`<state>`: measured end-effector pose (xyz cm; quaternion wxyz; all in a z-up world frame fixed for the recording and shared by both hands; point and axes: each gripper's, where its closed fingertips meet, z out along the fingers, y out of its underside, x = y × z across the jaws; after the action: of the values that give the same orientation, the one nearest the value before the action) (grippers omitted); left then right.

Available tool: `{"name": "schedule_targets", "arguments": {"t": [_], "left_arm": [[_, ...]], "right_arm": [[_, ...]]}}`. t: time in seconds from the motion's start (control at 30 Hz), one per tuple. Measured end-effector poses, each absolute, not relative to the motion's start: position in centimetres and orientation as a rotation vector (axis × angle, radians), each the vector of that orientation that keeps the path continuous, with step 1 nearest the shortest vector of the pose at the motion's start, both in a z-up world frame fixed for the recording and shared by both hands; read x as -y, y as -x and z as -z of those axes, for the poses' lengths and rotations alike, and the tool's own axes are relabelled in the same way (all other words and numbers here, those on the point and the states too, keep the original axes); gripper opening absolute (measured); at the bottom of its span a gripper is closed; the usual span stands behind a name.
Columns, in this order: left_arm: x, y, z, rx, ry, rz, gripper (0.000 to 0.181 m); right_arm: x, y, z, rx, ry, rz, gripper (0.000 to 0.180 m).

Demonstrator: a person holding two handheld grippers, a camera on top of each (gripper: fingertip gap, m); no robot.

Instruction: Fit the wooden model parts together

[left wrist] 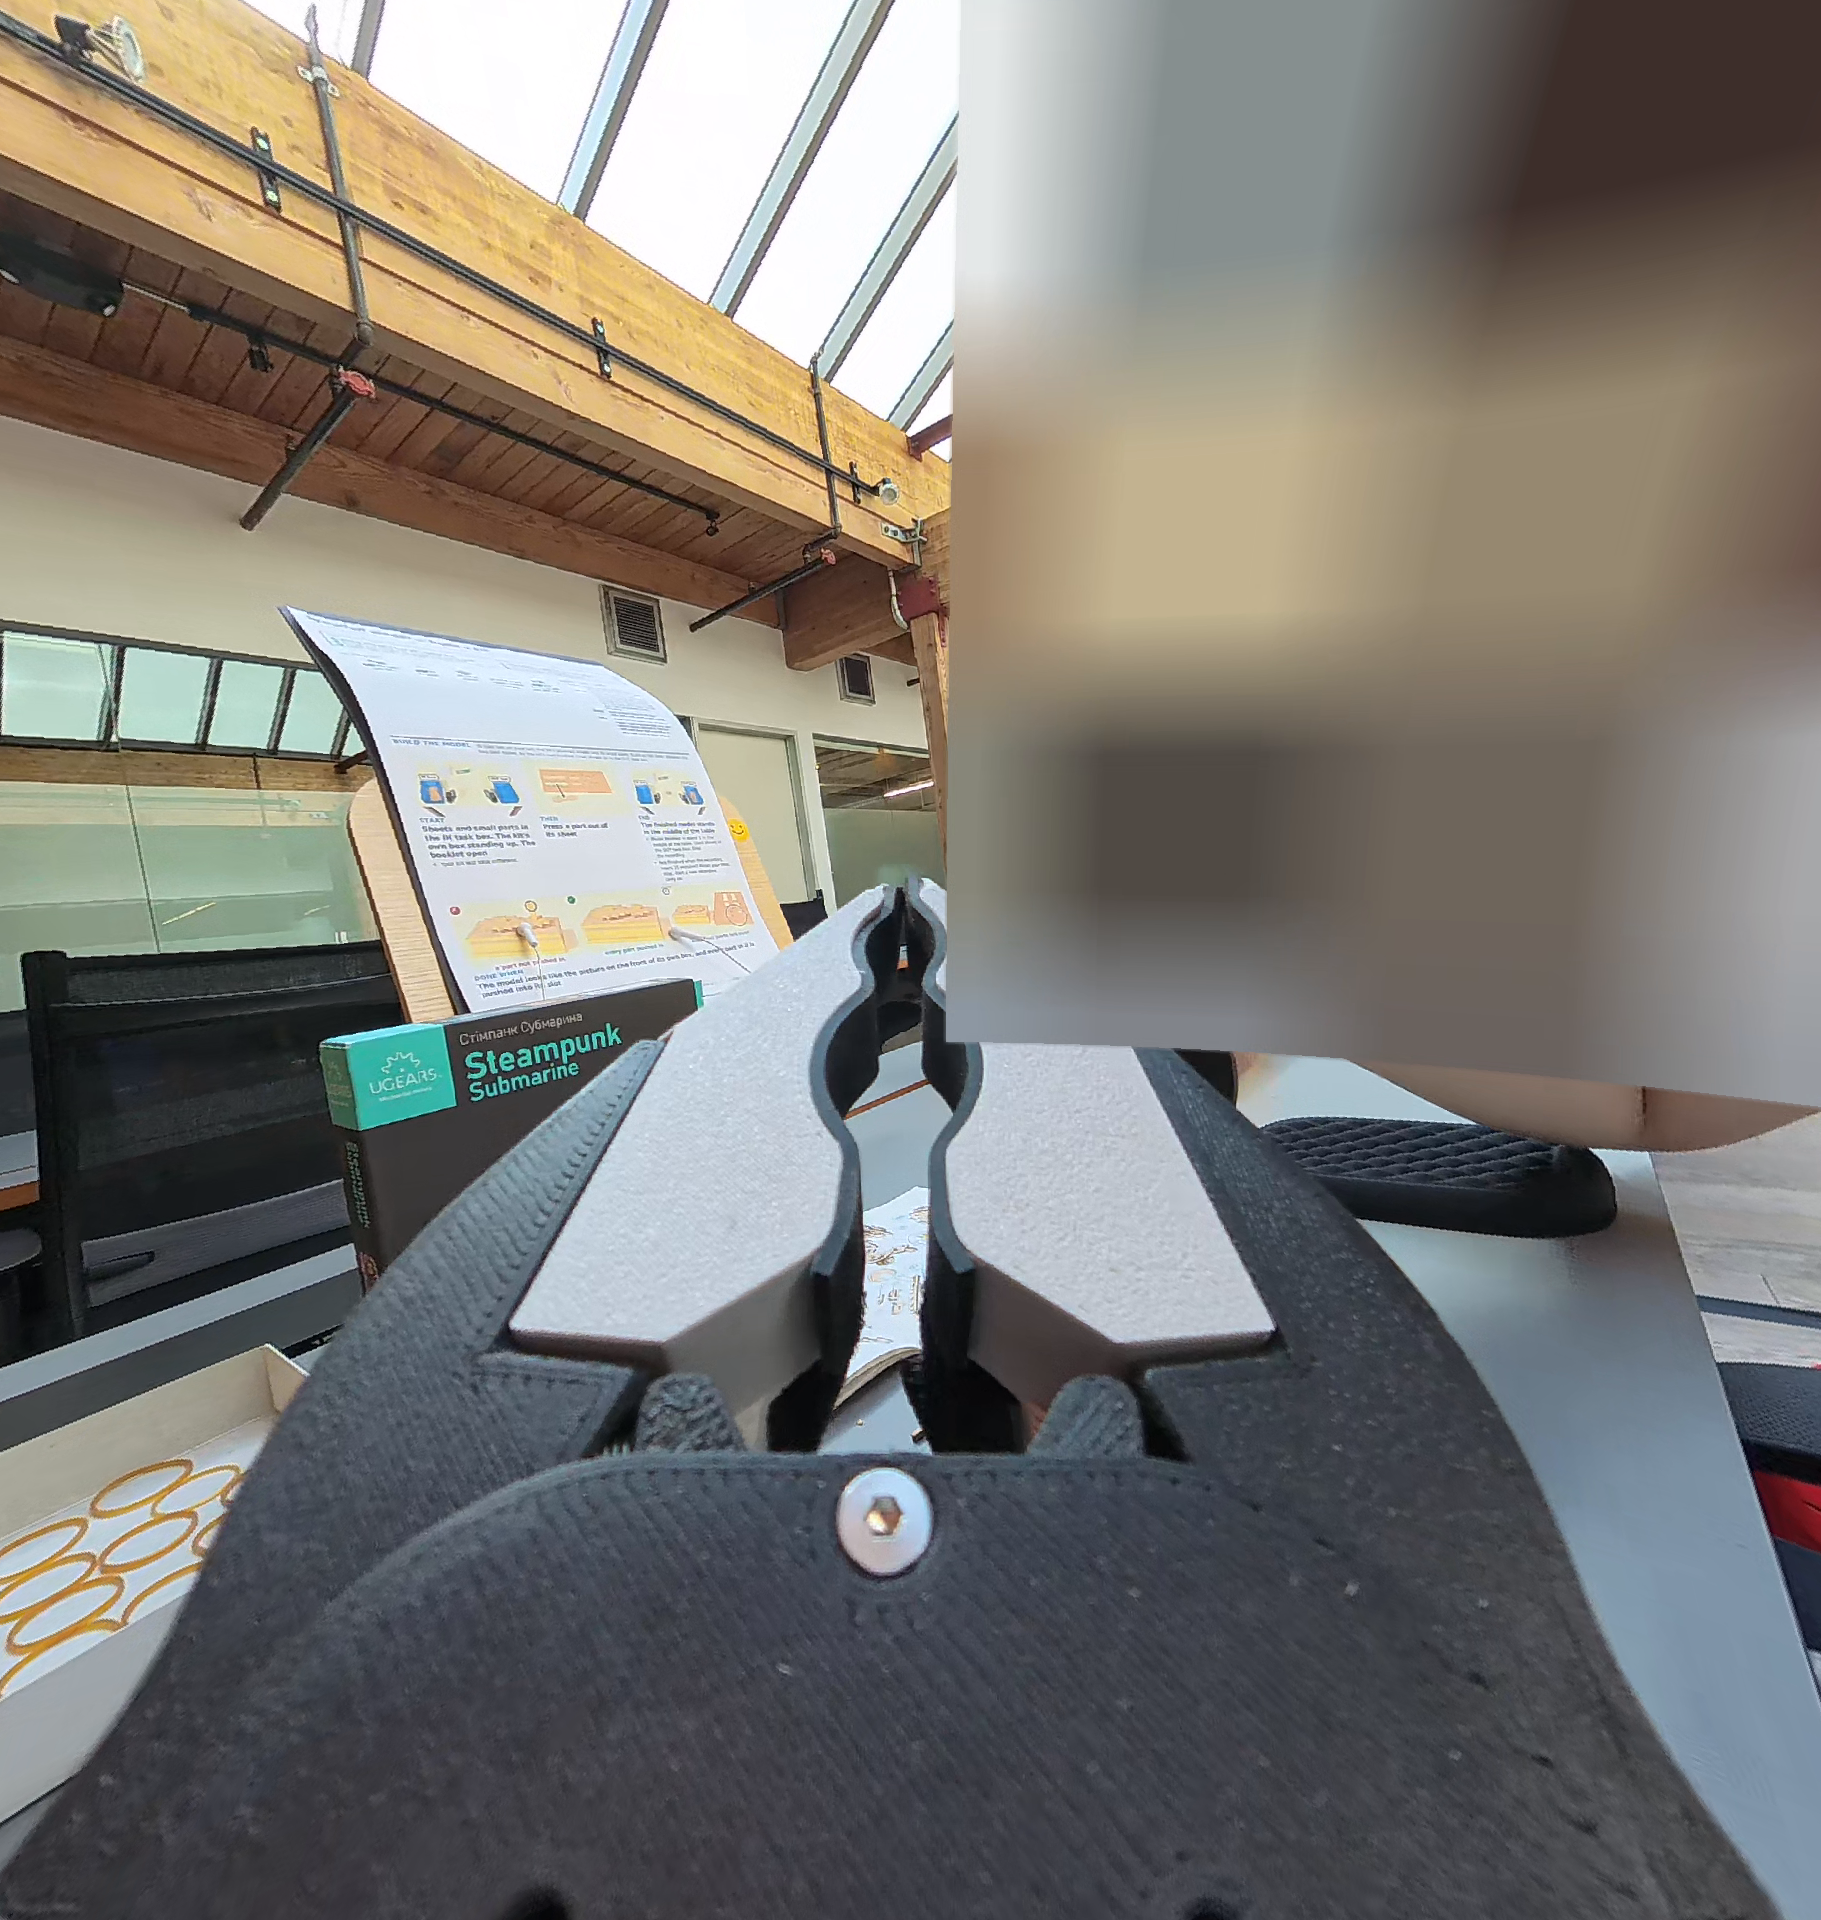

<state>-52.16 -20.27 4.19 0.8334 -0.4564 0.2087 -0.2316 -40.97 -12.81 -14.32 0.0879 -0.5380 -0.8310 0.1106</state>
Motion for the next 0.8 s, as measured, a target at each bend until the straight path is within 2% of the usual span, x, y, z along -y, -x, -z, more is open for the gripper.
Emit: {"name": "schedule_targets", "arguments": {"t": [0.5, 0.8], "left_arm": [[20.3, 52.1, -4.1, -0.445, 0.968, 0.5, 0.0], [20.3, 51.8, -4.0, -0.455, 0.977, 0.506, 0.0]], "right_arm": [[13.5, 42.9, 8.4, 2.065, 1.991, -1.36, 0.014], [13.0, 43.3, 7.1, 1.912, 2.081, -1.594, 0.014]]}}
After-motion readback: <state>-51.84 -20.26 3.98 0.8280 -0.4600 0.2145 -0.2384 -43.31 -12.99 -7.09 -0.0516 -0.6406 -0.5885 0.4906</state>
